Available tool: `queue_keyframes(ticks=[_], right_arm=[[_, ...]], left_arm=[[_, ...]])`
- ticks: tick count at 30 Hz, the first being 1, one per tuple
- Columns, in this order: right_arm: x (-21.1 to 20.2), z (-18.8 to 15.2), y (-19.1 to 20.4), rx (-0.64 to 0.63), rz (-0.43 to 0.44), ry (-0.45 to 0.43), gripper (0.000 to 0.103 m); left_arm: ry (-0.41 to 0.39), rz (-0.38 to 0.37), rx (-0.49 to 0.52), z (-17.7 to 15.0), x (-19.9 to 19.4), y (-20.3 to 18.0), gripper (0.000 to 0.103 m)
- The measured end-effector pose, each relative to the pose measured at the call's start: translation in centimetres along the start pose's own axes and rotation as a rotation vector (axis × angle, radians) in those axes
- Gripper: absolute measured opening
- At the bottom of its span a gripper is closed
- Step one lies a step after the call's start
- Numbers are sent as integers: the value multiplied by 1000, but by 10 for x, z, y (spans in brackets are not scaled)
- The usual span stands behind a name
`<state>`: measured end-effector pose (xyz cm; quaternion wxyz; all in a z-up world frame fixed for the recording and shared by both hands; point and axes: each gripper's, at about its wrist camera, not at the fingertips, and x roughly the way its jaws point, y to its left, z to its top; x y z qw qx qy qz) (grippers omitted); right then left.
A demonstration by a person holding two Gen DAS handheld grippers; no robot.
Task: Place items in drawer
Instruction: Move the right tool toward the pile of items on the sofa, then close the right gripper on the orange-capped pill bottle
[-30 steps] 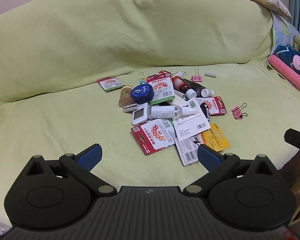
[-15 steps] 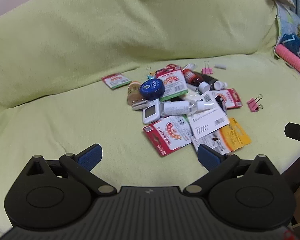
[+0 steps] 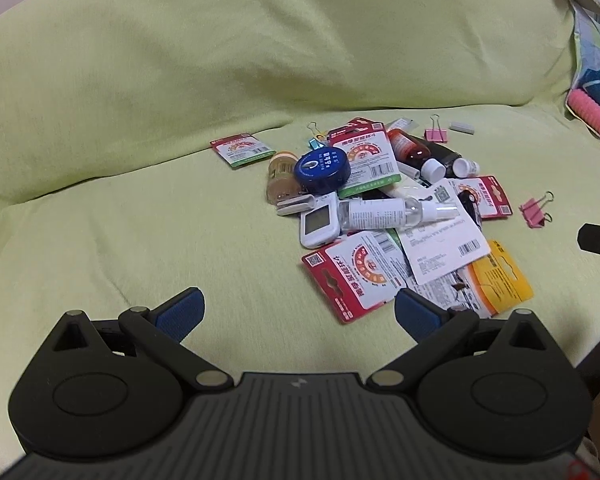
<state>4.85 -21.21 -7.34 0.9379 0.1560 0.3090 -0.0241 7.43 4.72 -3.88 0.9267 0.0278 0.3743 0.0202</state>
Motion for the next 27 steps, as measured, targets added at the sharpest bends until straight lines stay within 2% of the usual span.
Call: queue_keyframes(ticks=[8, 13, 18, 24, 26, 27], right_arm=[[26, 2, 9, -65, 39, 70, 102], [38, 10, 27, -132, 72, 82, 102], [52, 18, 56, -184, 136, 112, 101], [79, 25, 107, -304, 242, 211, 85], [87, 28, 124, -336, 278, 235, 73], [92, 30, 132, -350, 292, 244, 71]], left_arm=[[23, 27, -12, 6, 12, 9, 102], [32, 51, -19, 9, 16, 16, 102], [36, 79, -55, 13, 18, 44, 102], [35, 143, -93, 16, 29, 83, 102], [40, 155, -108, 18, 35, 93, 102], [43, 160, -115, 19, 38, 98, 102]])
